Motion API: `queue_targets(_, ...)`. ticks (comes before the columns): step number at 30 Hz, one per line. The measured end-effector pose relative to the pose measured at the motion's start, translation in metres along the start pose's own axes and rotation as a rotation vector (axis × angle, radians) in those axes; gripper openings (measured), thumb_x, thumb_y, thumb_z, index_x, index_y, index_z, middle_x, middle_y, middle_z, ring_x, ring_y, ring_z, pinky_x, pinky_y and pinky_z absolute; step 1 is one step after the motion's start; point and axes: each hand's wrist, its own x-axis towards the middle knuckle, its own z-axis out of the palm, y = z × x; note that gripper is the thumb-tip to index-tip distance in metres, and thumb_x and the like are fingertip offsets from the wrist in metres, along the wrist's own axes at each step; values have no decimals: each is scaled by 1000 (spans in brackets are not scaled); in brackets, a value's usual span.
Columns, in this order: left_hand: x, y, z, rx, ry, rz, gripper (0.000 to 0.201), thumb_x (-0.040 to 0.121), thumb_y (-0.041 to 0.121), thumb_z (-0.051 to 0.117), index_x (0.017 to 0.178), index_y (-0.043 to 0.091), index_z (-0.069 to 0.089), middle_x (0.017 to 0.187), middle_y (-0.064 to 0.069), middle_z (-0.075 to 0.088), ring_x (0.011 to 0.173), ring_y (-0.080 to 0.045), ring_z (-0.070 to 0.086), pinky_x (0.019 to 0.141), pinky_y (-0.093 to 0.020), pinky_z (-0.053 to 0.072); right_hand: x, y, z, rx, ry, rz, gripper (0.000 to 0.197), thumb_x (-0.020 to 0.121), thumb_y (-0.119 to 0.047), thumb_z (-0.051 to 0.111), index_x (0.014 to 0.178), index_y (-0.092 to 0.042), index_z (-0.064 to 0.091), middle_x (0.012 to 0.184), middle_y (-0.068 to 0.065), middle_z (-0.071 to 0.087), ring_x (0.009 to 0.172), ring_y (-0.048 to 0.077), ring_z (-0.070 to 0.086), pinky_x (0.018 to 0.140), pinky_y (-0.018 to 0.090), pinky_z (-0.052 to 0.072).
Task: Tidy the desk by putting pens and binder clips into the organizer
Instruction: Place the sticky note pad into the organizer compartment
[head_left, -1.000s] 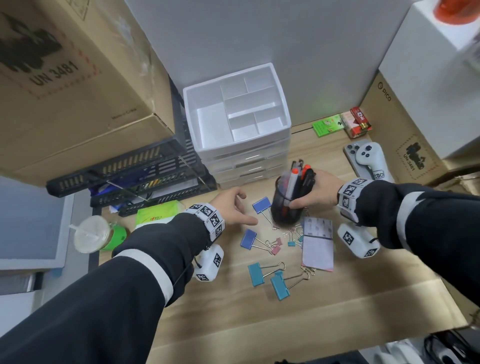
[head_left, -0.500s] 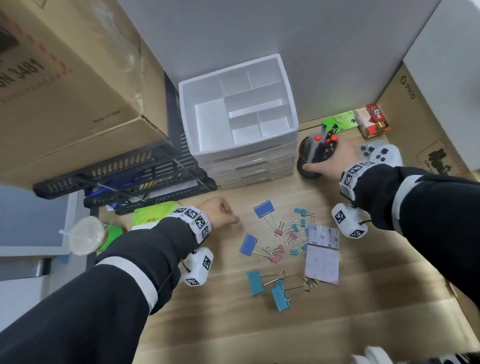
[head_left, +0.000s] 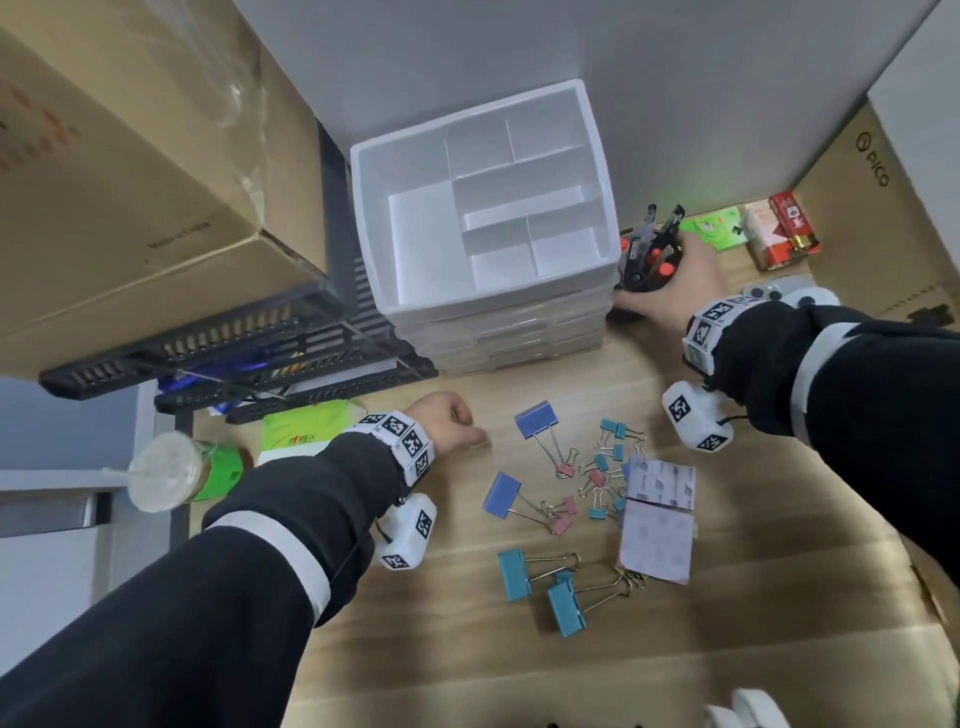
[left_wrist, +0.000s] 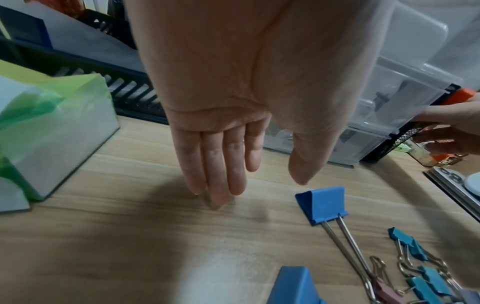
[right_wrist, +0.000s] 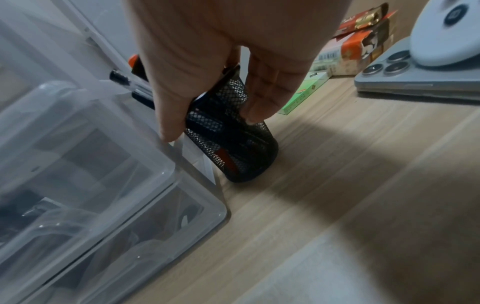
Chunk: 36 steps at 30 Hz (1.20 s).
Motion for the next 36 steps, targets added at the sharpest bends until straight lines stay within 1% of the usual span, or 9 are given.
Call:
queue_targets(4, -2, 3, 4, -7, -9, 22, 36, 76, 40, 81, 101, 16, 67, 100, -2, 70, 89, -20, 65, 81, -31, 52, -8, 8, 2, -2, -92, 105, 114, 43, -42, 96, 134, -6, 37, 125, 8, 56, 115, 23, 57, 97, 35, 47)
queue_targets(7, -7, 3, 8, -8, -20, 29, 37, 76, 40, 81, 101, 17, 67, 97, -2, 70, 86, -18, 65, 81, -32, 53, -29, 11, -6, -342, -305, 195, 71, 60, -37, 89, 111, 3, 61, 105, 16, 67, 93, 31, 64, 76, 34, 53)
queue_targets(10, -13, 2, 10, -11, -19, 35, 35, 76, 38, 81, 99, 15, 68, 98, -3, 71, 92, -22, 67, 82, -32, 53, -55, 15, -8, -573, -584, 228, 62, 48, -53, 86, 86, -6, 71, 84, 11, 74, 77, 28, 70, 75, 39, 61)
queue_targets(14, -24, 2, 13, 3, -10, 51, 33, 77, 36, 79, 100, 15, 68, 100, -2, 71, 94, -21, 67, 81, -30, 52, -84, 26, -1, -759, -779, 204, 68, 35, -58, 85, 82, -10, 77, 75, 4, 77, 78, 24, 75, 76, 41, 62)
queue_targets(16, -30, 2, 14, -9, -18, 58, 33, 78, 34, 79, 101, 14, 68, 101, -3, 72, 93, -21, 66, 81, -30, 51, -94, 27, 0, -774, -835, 201, 62, 40, -51, 91, 83, -9, 77, 78, 2, 78, 78, 21, 75, 74, 35, 62)
queue_targets(19, -38, 0, 16, -9, -21, 72, 34, 79, 33, 79, 103, 12, 68, 102, -4, 72, 94, -21, 66, 86, -33, 53, -102, 32, 6, -810, -867, 225, 41, 61, -36, 92, 84, -8, 73, 83, 2, 75, 73, 18, 70, 60, 22, 52)
queue_targets(21, -44, -5, 19, -7, -18, 71, 33, 80, 32, 78, 104, 12, 69, 101, -4, 72, 95, -22, 67, 88, -35, 54, -111, 40, 16, -895, -805, 170, 36, 76, -32, 82, 100, -7, 72, 96, 8, 74, 85, 24, 71, 65, 24, 51)
queue_targets(25, -53, -20, 30, -4, -31, 63, 30, 79, 31, 77, 101, 14, 68, 98, -4, 73, 95, -24, 69, 85, -36, 55, -133, 36, 18, -916, -740, 102, 41, 66, -32, 89, 95, -11, 67, 85, 3, 69, 79, 22, 67, 72, 31, 56)
queue_targets(36, -76, -32, 34, 38, -41, 77, 31, 78, 35, 78, 99, 16, 67, 97, -2, 73, 91, -22, 70, 87, -39, 57, -153, 40, 0, -741, -731, 98, 15, 76, -17, 77, 83, -11, 65, 82, 6, 66, 73, 20, 59, 69, 29, 53)
